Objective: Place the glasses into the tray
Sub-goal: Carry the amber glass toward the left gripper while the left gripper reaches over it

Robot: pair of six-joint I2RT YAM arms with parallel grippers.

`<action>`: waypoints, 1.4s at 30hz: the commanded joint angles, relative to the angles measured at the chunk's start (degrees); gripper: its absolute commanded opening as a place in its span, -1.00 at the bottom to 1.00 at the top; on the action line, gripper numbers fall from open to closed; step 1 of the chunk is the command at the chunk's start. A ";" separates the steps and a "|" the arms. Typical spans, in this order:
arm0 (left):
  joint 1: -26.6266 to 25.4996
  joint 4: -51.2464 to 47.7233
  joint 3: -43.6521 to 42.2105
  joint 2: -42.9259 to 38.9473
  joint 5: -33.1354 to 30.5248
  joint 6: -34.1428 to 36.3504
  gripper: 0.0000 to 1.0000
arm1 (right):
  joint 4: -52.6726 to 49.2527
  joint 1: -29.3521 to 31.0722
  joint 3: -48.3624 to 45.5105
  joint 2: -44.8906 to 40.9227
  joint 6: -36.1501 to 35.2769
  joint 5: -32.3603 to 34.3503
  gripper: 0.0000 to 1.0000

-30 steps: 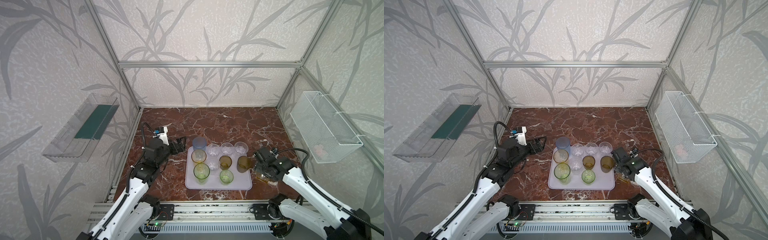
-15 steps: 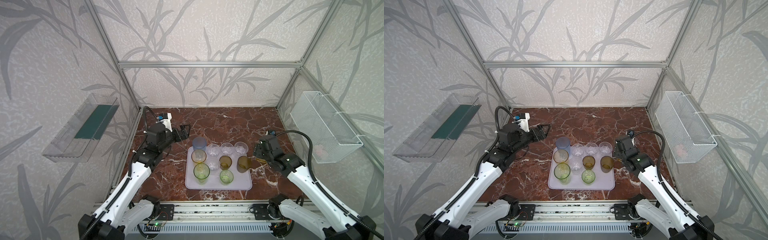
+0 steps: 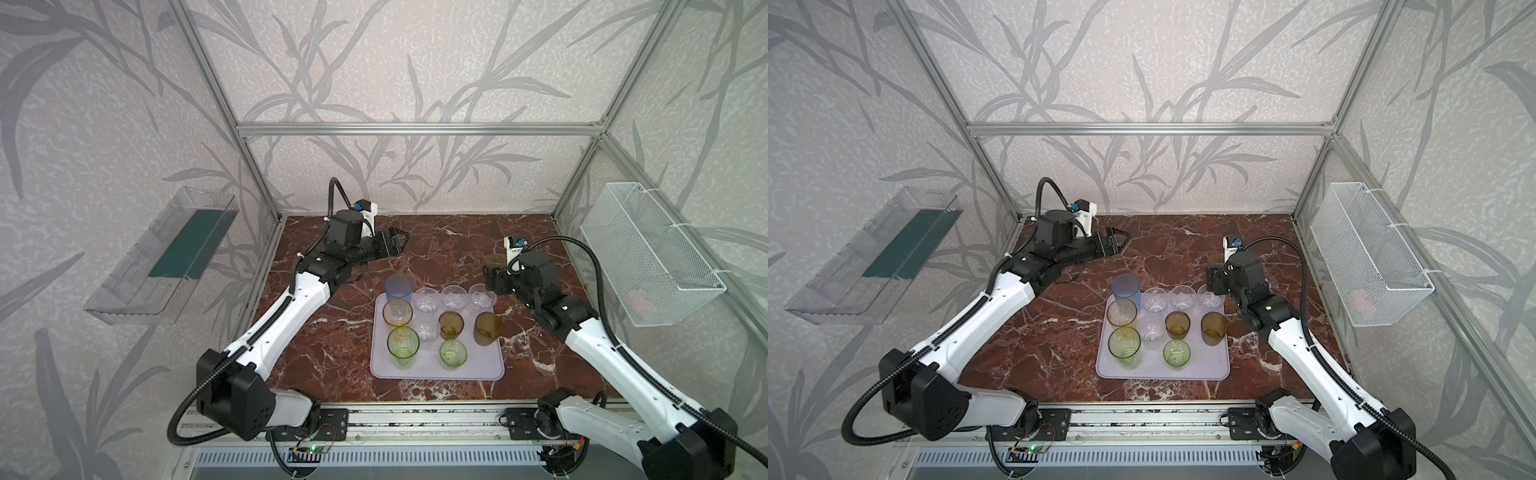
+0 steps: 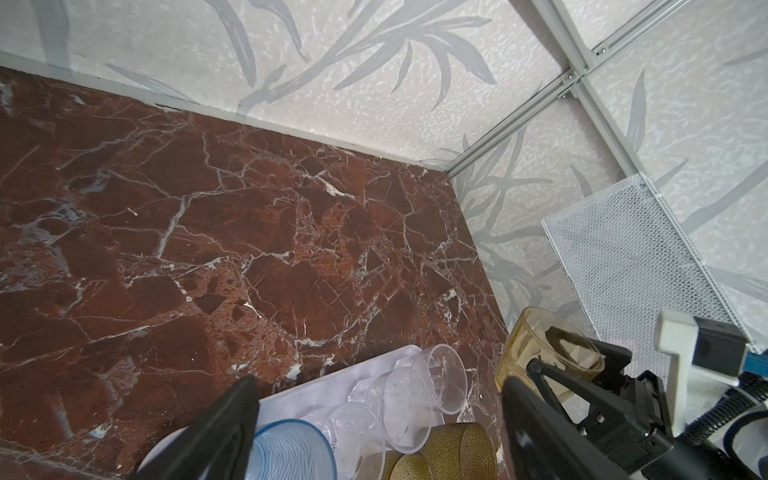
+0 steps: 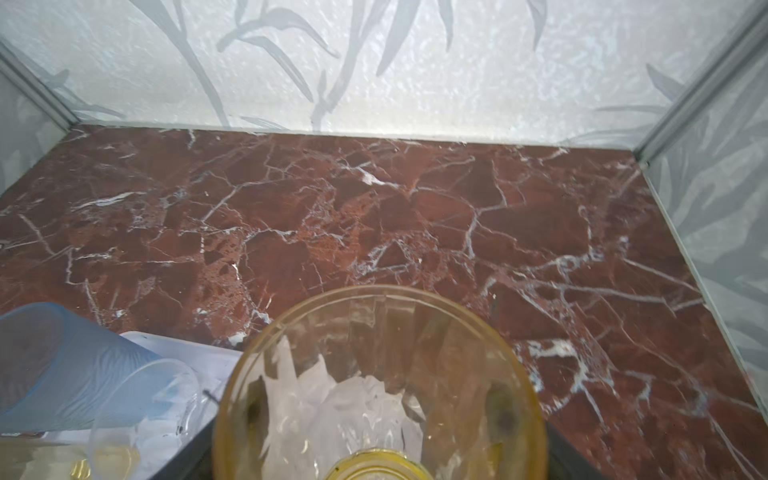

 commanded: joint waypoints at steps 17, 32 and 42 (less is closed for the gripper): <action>-9.56 -10.71 18.37 14.81 2.56 5.68 0.21 | 17.50 9.69 0.17 1.32 -11.95 -12.12 0.24; -12.41 -11.11 20.62 17.01 4.17 6.03 0.02 | 17.56 11.78 0.96 2.02 -14.28 -11.28 0.23; -13.03 -14.32 20.60 17.77 5.26 8.09 -0.24 | 18.37 11.92 1.07 2.81 -17.03 -10.08 0.25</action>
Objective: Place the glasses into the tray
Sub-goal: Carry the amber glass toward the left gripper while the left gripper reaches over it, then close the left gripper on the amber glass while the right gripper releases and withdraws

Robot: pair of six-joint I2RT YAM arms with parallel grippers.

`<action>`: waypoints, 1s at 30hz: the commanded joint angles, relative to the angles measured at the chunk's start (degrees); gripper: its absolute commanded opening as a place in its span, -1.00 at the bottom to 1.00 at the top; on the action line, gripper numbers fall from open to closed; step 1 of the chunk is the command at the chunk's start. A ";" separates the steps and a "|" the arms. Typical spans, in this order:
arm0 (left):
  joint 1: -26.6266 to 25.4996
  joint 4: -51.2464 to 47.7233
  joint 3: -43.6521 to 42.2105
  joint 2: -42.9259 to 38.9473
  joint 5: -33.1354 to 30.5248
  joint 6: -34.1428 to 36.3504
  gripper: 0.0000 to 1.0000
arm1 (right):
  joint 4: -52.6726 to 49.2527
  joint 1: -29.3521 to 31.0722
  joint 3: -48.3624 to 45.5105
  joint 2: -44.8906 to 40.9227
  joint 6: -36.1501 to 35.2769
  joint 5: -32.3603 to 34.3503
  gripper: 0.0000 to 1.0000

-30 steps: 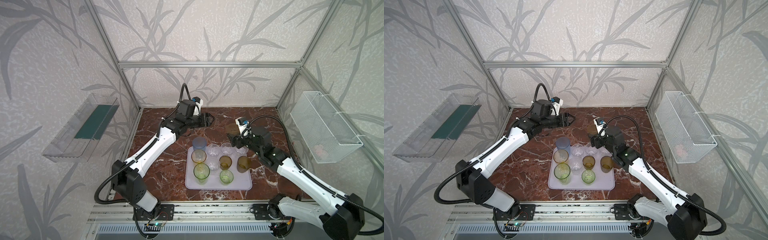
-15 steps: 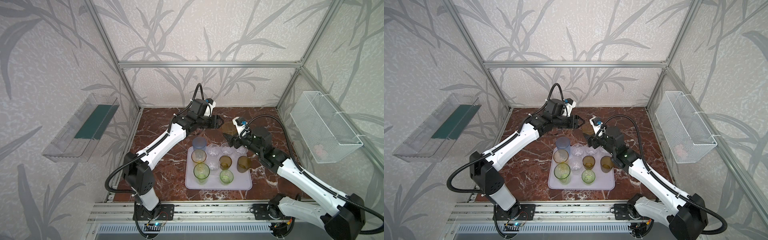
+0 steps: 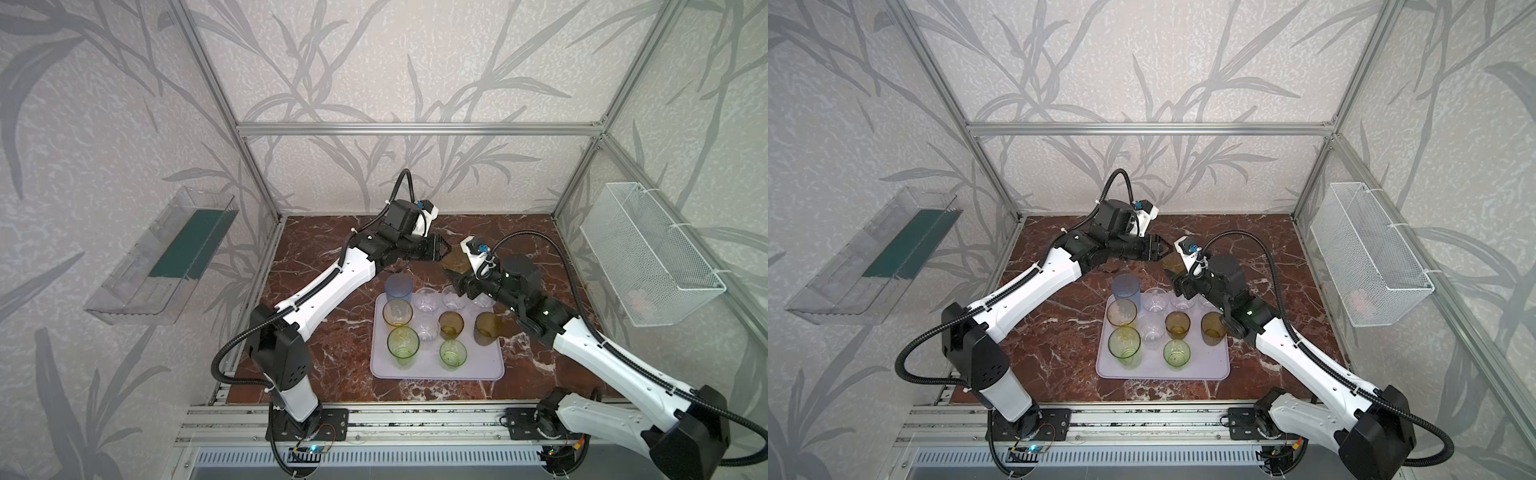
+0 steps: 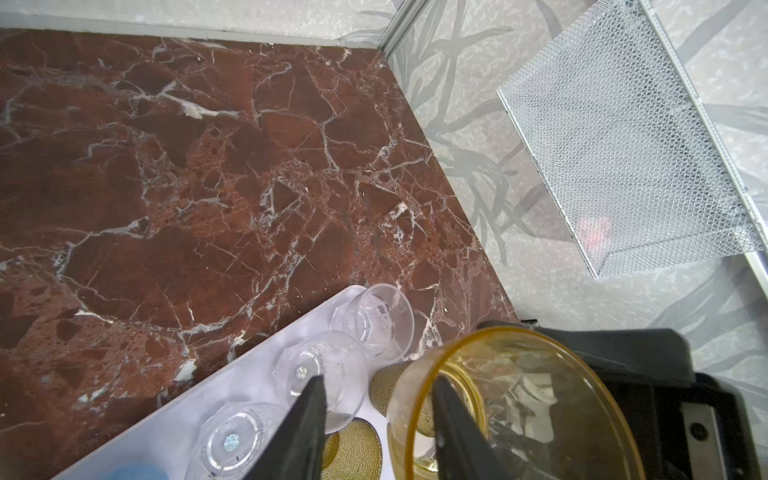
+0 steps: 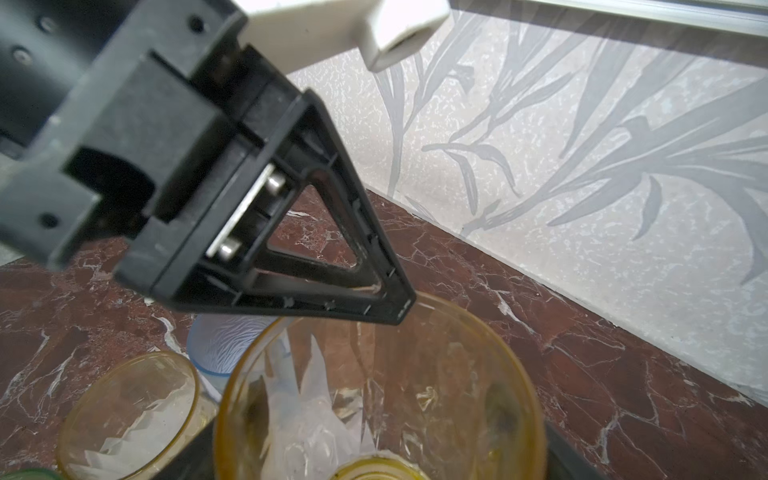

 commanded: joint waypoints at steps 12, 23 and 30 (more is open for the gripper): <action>-0.51 -3.71 2.26 2.50 3.35 2.33 -0.48 | 4.26 0.28 1.20 0.66 -4.02 -4.12 0.28; -0.69 -4.10 2.54 2.57 2.23 2.08 -1.00 | 4.85 0.28 1.03 1.86 -4.33 -3.67 0.29; -0.71 -4.67 2.47 1.81 -0.17 2.76 -1.00 | 4.88 0.25 0.84 1.78 -4.18 -3.21 0.39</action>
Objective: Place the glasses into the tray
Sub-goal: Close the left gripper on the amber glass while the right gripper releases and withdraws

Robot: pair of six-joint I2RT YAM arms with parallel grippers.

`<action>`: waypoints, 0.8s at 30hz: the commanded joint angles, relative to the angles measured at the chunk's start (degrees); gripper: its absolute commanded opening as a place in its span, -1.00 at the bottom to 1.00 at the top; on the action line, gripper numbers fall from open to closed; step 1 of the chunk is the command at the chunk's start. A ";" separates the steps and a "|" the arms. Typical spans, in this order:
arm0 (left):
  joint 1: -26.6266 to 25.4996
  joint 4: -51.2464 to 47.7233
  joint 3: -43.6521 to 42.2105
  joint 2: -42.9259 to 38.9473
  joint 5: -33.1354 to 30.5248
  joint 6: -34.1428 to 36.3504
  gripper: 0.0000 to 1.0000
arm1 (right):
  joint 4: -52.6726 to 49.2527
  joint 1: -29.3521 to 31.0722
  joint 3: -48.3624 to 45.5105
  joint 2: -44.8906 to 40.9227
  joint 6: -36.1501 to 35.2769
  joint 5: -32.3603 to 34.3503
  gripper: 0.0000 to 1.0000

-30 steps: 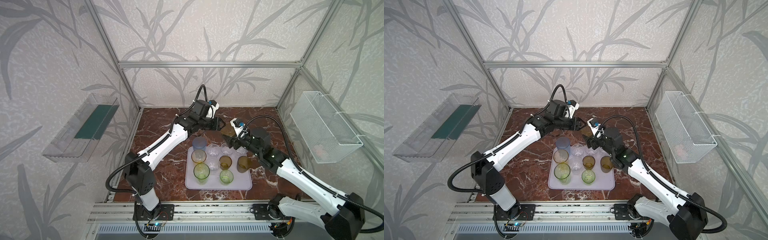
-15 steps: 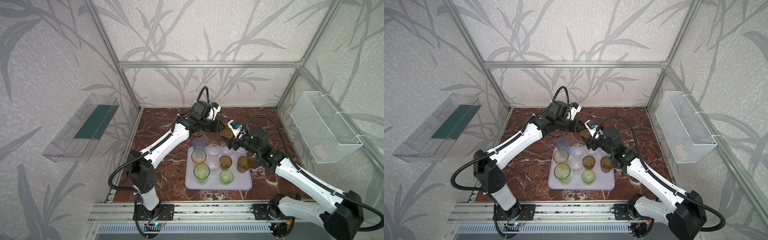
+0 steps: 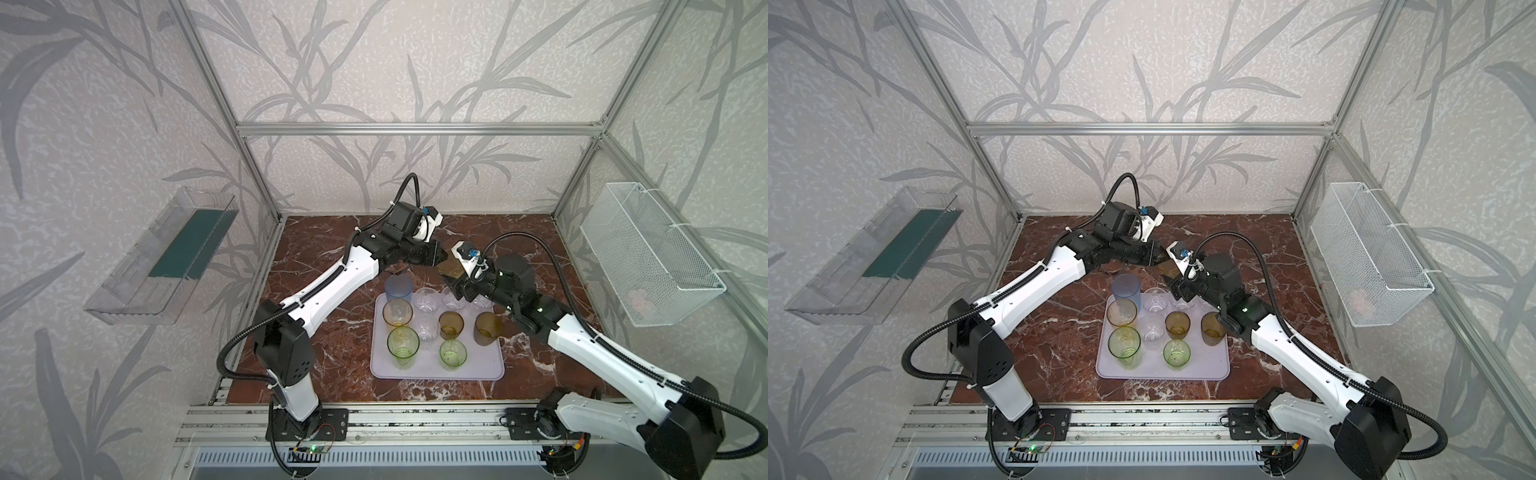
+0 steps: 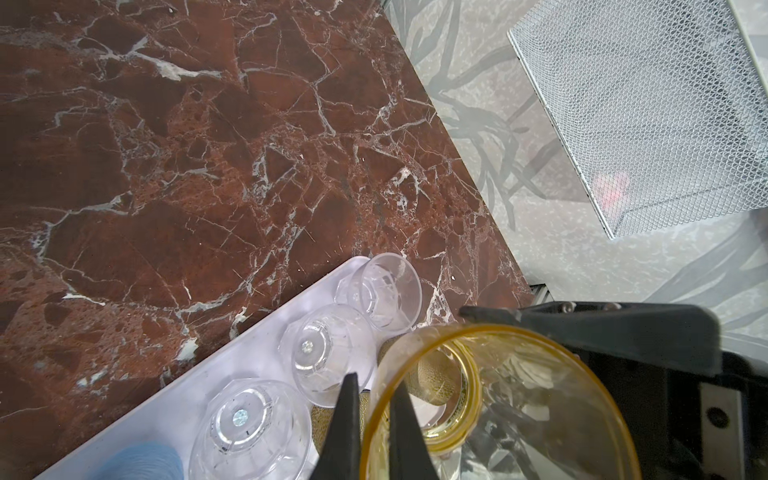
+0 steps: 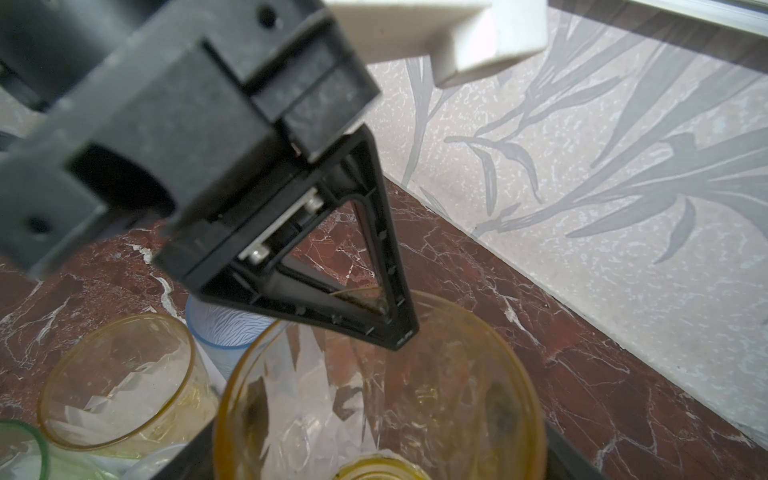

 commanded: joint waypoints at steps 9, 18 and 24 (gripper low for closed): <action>-0.25 0.93 0.40 -1.68 -7.00 -0.58 -1.00 | 4.62 0.31 0.58 -0.56 0.85 0.93 0.71; 0.94 1.32 1.57 -2.45 -9.17 -1.03 -1.00 | 4.61 0.18 -0.09 -1.93 0.51 1.99 0.98; 2.43 -0.20 1.86 -3.40 -11.41 0.22 -1.00 | 2.79 -0.55 -0.94 -4.68 4.04 4.34 0.98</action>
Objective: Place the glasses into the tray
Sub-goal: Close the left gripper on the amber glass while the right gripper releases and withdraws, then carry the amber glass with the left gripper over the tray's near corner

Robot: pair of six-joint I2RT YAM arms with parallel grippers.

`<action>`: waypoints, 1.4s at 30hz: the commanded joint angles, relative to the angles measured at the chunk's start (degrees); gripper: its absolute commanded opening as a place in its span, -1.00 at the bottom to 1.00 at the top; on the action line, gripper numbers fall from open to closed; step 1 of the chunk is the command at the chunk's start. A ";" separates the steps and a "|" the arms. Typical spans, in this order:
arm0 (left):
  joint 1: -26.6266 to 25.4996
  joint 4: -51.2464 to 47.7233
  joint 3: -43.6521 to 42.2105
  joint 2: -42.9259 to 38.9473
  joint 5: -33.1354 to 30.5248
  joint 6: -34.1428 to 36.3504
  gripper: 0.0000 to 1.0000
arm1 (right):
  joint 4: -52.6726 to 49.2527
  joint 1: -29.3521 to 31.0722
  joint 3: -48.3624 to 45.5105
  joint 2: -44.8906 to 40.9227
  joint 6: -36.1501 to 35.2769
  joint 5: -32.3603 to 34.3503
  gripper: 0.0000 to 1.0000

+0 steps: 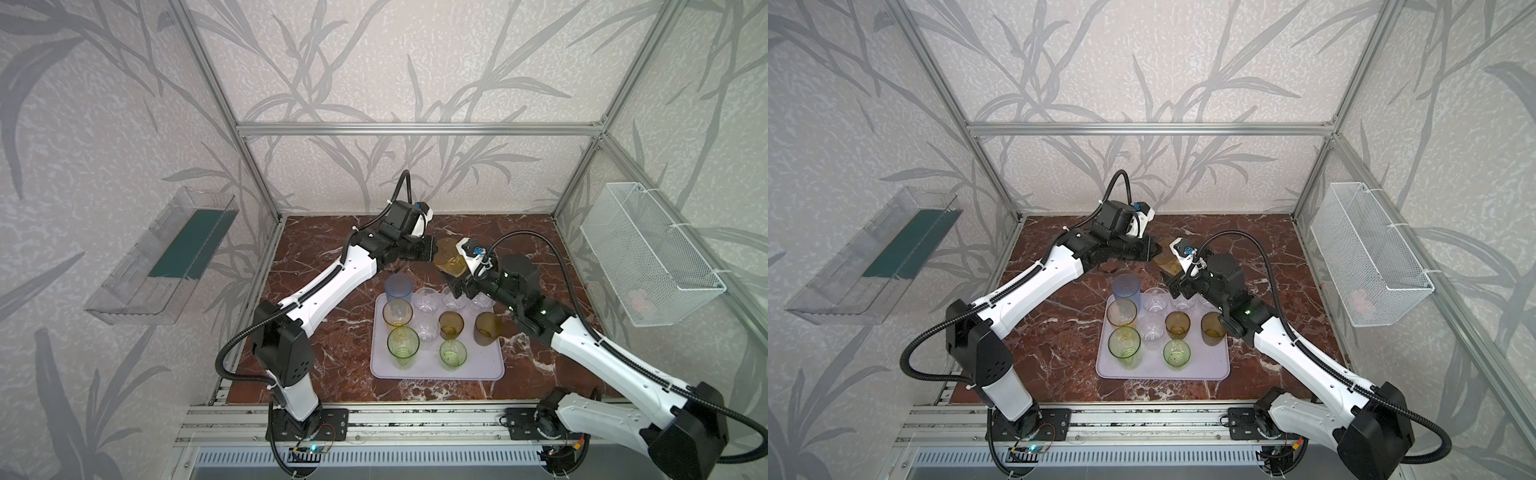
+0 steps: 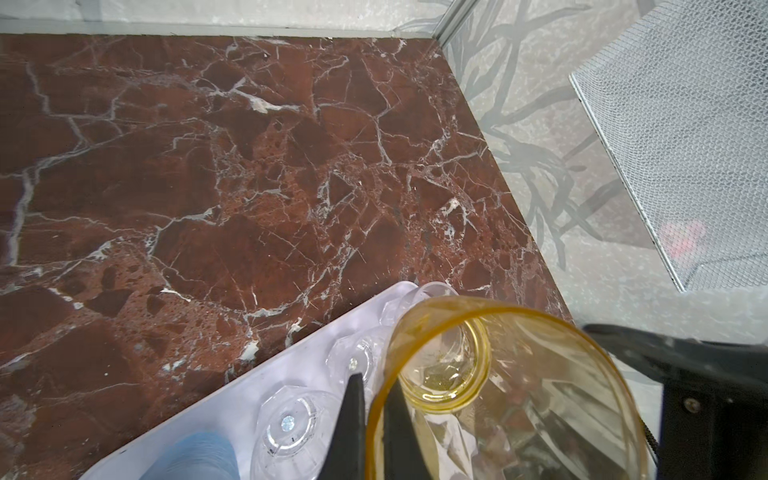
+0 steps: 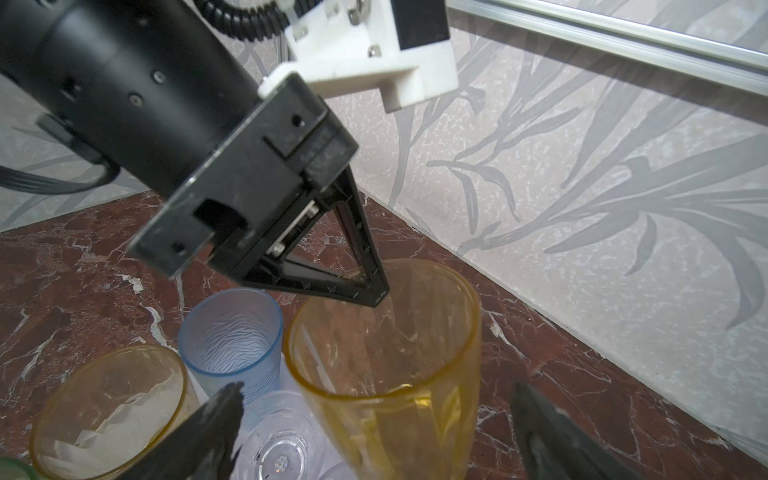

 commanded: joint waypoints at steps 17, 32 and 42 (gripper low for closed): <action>-9.15 -5.83 -8.58 -14.16 -6.42 6.97 -1.00 | -33.49 -22.89 15.86 8.78 26.36 -0.17 0.98; -21.38 -8.56 -9.81 -12.55 -5.51 12.18 -1.00 | -38.59 -28.23 17.07 13.72 29.36 -1.78 0.98; -26.46 -4.62 -10.73 -8.09 -5.43 12.71 -1.00 | -38.52 -31.14 14.73 10.52 29.58 -2.56 0.98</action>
